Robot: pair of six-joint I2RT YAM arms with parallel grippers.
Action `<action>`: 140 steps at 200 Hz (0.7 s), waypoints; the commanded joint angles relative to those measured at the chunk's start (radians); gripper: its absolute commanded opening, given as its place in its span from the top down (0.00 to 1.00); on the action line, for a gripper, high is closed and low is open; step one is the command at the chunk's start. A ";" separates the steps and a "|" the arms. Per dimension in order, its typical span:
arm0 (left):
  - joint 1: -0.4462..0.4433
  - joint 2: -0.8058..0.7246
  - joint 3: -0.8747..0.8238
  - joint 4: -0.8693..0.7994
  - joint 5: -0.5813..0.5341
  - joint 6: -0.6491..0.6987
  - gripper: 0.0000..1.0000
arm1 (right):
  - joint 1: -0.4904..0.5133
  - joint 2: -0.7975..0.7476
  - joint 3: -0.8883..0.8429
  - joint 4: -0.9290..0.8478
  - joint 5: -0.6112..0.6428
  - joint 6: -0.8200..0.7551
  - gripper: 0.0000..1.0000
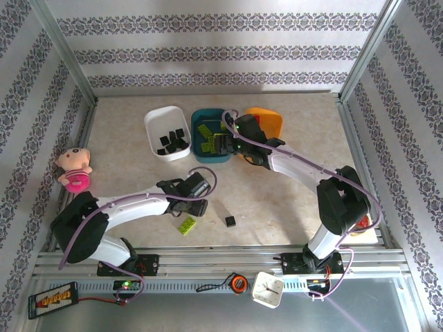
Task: Sort the legos into containers by color
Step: Pick up the lego from the middle-left of the table, then place the lego in the container.
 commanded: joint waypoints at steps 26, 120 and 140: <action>0.179 -0.007 0.218 0.055 0.039 0.093 0.45 | -0.028 -0.157 -0.136 0.031 0.022 0.024 0.24; 0.376 0.501 0.739 0.088 0.197 0.069 0.47 | -0.032 -0.409 -0.403 0.003 -0.037 0.028 0.24; 0.389 0.589 0.837 0.063 0.204 0.058 0.46 | -0.027 -0.448 -0.458 -0.002 -0.079 0.031 0.23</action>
